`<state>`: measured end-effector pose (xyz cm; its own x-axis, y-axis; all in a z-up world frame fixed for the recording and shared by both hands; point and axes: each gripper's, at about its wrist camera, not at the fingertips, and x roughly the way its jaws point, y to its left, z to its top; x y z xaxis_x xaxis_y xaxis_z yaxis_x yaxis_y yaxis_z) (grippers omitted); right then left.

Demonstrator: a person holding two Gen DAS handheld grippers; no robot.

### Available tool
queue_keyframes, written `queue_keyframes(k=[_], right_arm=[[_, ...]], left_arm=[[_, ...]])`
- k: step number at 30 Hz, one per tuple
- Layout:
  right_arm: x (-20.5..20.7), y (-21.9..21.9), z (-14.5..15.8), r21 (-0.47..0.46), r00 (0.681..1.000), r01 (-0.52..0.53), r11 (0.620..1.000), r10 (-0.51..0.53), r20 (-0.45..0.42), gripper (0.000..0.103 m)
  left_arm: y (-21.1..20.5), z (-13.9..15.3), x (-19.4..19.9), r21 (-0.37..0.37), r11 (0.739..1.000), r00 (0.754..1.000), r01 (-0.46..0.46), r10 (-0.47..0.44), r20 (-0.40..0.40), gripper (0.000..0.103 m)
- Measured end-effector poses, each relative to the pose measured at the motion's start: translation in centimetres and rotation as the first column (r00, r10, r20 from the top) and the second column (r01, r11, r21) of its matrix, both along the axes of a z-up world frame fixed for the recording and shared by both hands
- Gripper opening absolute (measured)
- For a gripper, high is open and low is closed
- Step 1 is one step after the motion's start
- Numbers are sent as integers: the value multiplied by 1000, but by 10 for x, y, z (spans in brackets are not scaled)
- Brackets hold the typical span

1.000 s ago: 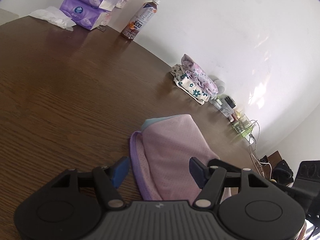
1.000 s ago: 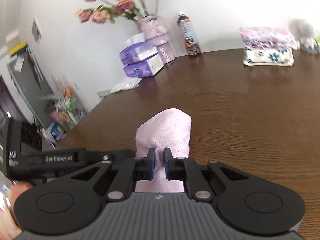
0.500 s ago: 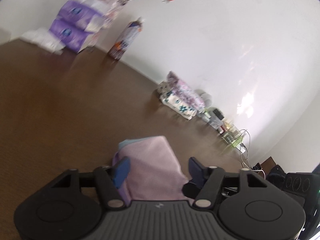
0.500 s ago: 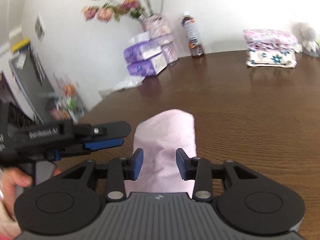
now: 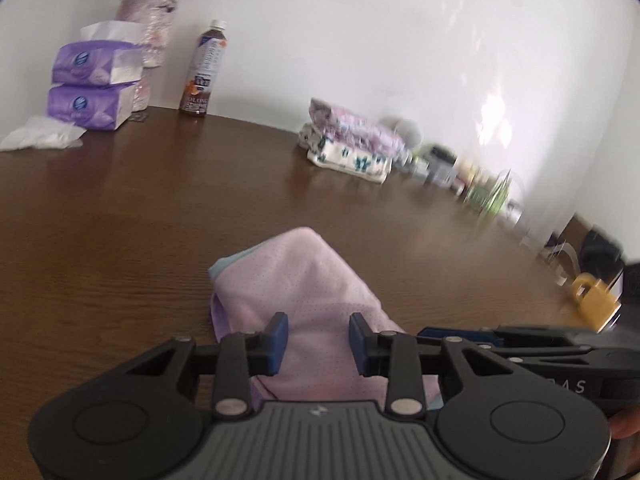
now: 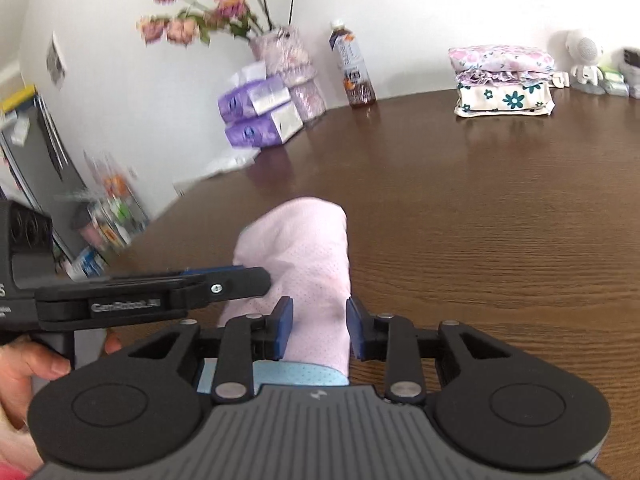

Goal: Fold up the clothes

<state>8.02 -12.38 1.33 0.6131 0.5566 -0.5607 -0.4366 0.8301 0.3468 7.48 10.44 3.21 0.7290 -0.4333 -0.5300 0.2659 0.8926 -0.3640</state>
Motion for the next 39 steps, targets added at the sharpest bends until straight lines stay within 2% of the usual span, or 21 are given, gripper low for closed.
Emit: queue_keyframes(k=[1,4,6,9,12,17,18,21,22,25,28,31,34,39], right_arm=[[-2,-2,0,12,1000,1,1000,-1,1,30],[-5,-3,-1,15,1000,-2,1000,2,0,30],[-8,-4,-2,12,1000,-10,1000,11,-2,30],[-22,-15,4,25,999,-35,999,35,18,37],[-38,-21,6,-45,995,-82,996,84,50,38],[-46,-3,-5,-209,989,-105,972,124,83,38],[-46,2,-6,-228,986,-103,968,129,104,38],[-44,14,-9,-266,979,-104,958,145,142,38],[-43,18,-10,-278,977,-103,955,149,151,37],[-41,24,-13,-301,974,-102,948,157,162,19],[-41,27,-14,-296,975,-97,950,151,165,18],[-43,26,-14,-292,975,-90,952,144,169,18],[-45,24,-13,-283,976,-83,955,135,171,9],[-43,20,-13,-281,979,-66,958,116,165,7]], left_arm=[[3,3,-3,-14,1000,1000,0,0,9,45],[-3,9,-9,31,999,999,3,-5,47,46],[-3,11,-19,33,999,997,12,-14,72,46],[-1,10,-45,49,997,990,68,-73,121,50],[-8,5,-70,148,983,981,109,-130,141,50],[-36,-6,-86,337,934,975,116,-171,138,49],[-40,-8,-87,363,925,975,111,-172,139,47],[-46,-15,-87,411,907,979,89,-156,133,27],[-47,-17,-88,427,901,980,81,-150,131,23],[-49,-21,-90,454,889,982,61,-135,133,7],[-51,-23,-93,473,880,983,46,-125,137,7],[-51,-23,-94,467,883,983,42,-120,137,7],[-51,-23,-94,462,886,984,41,-117,136,7],[-57,-22,-93,476,876,978,75,-157,136,3]])
